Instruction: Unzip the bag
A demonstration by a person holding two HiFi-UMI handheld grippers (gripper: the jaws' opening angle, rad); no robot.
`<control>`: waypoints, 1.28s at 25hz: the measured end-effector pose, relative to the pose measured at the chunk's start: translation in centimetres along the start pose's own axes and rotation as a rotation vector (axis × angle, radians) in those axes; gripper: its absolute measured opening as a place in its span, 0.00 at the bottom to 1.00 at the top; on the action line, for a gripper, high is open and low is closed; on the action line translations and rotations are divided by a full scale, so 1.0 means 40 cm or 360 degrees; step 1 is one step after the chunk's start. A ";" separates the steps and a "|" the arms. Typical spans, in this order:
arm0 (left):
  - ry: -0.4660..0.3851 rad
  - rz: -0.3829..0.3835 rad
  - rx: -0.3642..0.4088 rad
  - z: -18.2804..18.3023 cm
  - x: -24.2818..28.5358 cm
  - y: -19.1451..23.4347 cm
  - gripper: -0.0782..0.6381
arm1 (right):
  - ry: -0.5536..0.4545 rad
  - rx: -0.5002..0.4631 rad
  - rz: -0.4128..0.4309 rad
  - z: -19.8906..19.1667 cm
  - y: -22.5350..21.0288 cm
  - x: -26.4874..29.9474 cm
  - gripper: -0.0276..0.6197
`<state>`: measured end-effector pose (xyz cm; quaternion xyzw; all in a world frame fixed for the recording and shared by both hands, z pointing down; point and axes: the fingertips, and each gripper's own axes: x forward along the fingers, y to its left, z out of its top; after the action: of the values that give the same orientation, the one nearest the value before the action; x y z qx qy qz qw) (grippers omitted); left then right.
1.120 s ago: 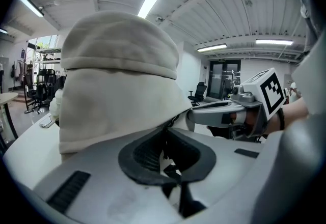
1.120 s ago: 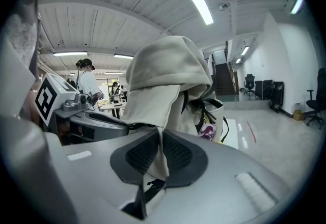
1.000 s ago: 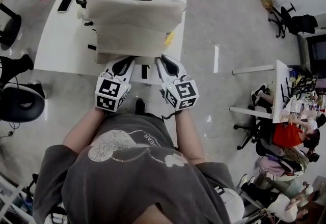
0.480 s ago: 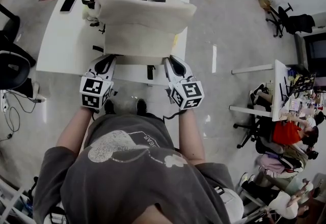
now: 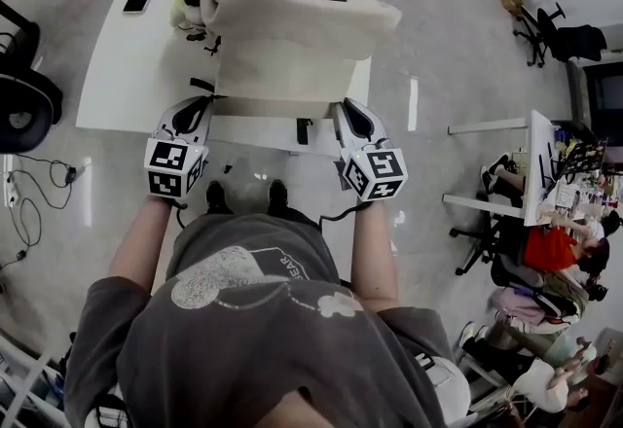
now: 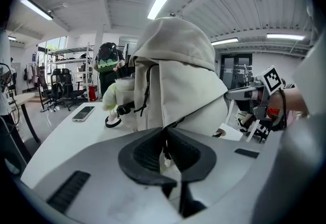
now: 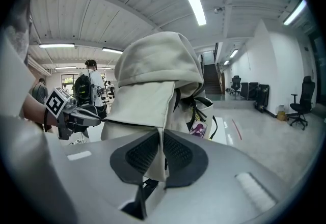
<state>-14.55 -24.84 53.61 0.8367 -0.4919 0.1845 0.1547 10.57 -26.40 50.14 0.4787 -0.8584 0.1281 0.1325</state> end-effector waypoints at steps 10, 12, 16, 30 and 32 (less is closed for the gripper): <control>0.0020 -0.0052 -0.0088 -0.034 -0.007 0.027 0.17 | 0.0030 0.0045 -0.0095 -0.023 0.009 0.003 0.09; 0.0025 -0.0068 -0.0076 -0.050 -0.006 0.020 0.17 | 0.0020 0.0104 -0.0131 -0.033 0.014 -0.002 0.09; 0.0026 -0.0117 -0.0082 -0.072 -0.002 0.002 0.17 | 0.0016 0.0167 -0.0218 -0.045 0.019 -0.013 0.10; 0.0017 -0.0397 -0.0088 -0.079 -0.047 0.004 0.25 | -0.0045 0.0261 -0.0679 -0.050 0.068 -0.127 0.13; -0.0007 -0.0386 -0.0093 -0.073 -0.057 0.014 0.24 | -0.0096 0.0271 -0.0682 -0.036 0.082 -0.140 0.11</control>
<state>-16.50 -22.07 55.20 0.8855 -0.3928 0.1480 0.1992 10.76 -19.82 49.23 0.6631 -0.7268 0.1545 0.0902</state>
